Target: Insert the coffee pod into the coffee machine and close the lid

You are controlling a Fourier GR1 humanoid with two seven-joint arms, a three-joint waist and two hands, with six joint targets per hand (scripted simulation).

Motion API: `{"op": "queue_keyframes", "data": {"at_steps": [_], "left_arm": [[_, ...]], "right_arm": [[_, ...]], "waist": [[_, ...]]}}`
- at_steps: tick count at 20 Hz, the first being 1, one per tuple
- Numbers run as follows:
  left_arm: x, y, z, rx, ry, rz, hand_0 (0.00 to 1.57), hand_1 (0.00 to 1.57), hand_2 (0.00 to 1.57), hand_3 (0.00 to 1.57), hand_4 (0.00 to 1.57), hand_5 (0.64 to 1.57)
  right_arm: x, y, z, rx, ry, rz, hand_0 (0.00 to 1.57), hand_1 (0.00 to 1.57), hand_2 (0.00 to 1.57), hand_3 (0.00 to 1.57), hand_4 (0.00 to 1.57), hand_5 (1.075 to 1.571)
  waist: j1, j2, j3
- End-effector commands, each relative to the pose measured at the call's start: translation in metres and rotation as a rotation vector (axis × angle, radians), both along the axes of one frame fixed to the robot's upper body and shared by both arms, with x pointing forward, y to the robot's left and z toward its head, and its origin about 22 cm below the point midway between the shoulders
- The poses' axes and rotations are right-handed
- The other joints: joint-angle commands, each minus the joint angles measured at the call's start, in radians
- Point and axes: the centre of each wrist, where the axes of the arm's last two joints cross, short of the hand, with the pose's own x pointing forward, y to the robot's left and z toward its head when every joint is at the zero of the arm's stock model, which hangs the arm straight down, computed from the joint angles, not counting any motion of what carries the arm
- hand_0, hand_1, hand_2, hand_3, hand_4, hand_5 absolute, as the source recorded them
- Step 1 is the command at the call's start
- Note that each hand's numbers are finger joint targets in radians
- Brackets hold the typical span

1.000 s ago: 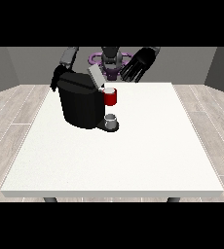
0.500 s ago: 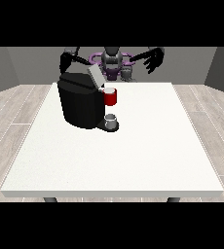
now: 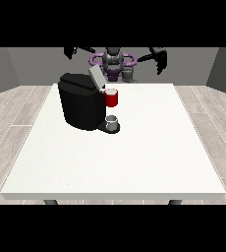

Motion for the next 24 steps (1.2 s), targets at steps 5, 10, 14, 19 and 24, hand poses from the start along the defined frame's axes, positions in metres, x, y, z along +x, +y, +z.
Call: {"op": "queue_keyframes", "data": {"at_steps": [5, 10, 14, 19, 24], "left_arm": [[-0.019, -0.012, -0.003, -0.063, -0.005, -0.018, 0.00, 0.00, 0.00, 0.00, 0.43, 1.571], [-0.008, -0.013, 0.029, -0.074, -0.088, -0.026, 0.00, 0.00, 0.00, 0.00, 0.40, 1.571], [-0.005, 0.002, 0.046, -0.071, -0.142, 0.007, 0.00, 0.00, 0.00, 0.00, 0.38, 1.571], [-0.022, -0.005, 0.054, -0.068, -0.088, 0.047, 0.00, 0.00, 0.00, 0.00, 0.35, 1.571], [-0.044, -0.001, 0.047, -0.078, -0.167, 0.051, 0.00, 0.00, 0.00, 0.00, 0.30, 1.571]], "right_arm": [[0.025, -0.024, 0.009, 0.030, 0.043, -0.077, 0.00, 0.00, 0.00, 0.00, 0.00, 1.571], [0.041, -0.046, 0.027, 0.126, 0.043, -0.096, 0.00, 0.00, 0.00, 0.00, 0.08, 1.571], [0.061, -0.036, 0.050, 0.172, 0.024, -0.081, 0.00, 0.00, 0.00, 0.00, 0.10, 1.571], [0.056, -0.001, 0.021, 0.188, 0.081, -0.047, 0.00, 0.00, 0.00, 0.00, 0.06, 1.571], [0.071, 0.013, 0.038, 0.141, 0.043, 0.015, 0.00, 0.00, 0.00, 0.00, 0.00, 1.571]], "waist": [[0.081, 0.028, 0.0006], [0.110, 0.102, 0.0007], [0.117, 0.171, 0.0004], [0.080, 0.144, 0.0003], [0.066, 0.212, 0.0002]]}}
